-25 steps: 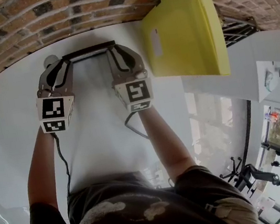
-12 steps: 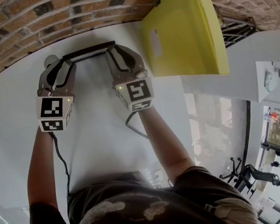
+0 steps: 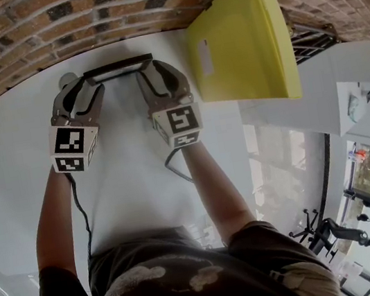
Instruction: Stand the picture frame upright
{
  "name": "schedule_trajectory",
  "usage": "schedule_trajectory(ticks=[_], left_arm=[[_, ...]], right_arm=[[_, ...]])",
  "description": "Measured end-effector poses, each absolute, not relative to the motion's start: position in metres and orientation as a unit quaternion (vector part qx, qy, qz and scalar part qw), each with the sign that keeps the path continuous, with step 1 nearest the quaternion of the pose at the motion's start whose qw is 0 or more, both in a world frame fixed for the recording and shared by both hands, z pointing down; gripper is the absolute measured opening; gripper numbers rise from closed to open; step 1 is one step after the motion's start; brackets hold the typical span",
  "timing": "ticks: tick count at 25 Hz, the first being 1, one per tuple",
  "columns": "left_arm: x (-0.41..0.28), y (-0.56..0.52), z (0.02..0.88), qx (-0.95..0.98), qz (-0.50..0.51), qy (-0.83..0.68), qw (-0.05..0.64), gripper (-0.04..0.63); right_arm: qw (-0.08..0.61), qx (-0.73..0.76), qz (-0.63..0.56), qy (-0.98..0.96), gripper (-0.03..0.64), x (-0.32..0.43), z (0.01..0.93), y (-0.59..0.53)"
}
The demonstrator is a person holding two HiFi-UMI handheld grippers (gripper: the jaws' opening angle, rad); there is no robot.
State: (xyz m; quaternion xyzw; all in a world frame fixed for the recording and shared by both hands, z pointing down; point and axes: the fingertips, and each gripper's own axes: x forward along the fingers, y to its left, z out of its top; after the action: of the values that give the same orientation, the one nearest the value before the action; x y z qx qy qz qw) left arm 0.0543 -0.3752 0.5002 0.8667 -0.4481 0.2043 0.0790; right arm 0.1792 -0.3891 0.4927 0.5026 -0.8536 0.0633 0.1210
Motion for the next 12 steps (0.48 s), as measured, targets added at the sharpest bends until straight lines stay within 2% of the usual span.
schedule_trajectory(ticks=[4,12], left_arm=[[0.055,-0.376,0.498,0.868,0.199,-0.448,0.081,0.207],[0.056,-0.369,0.499,0.867,0.199,-0.444,0.105,0.313]], right_arm=[[0.125,0.502,0.064,-0.853,0.169,0.180,0.495,-0.389],[0.133,0.497,0.076,-0.854,0.204,0.179,0.496,-0.379]])
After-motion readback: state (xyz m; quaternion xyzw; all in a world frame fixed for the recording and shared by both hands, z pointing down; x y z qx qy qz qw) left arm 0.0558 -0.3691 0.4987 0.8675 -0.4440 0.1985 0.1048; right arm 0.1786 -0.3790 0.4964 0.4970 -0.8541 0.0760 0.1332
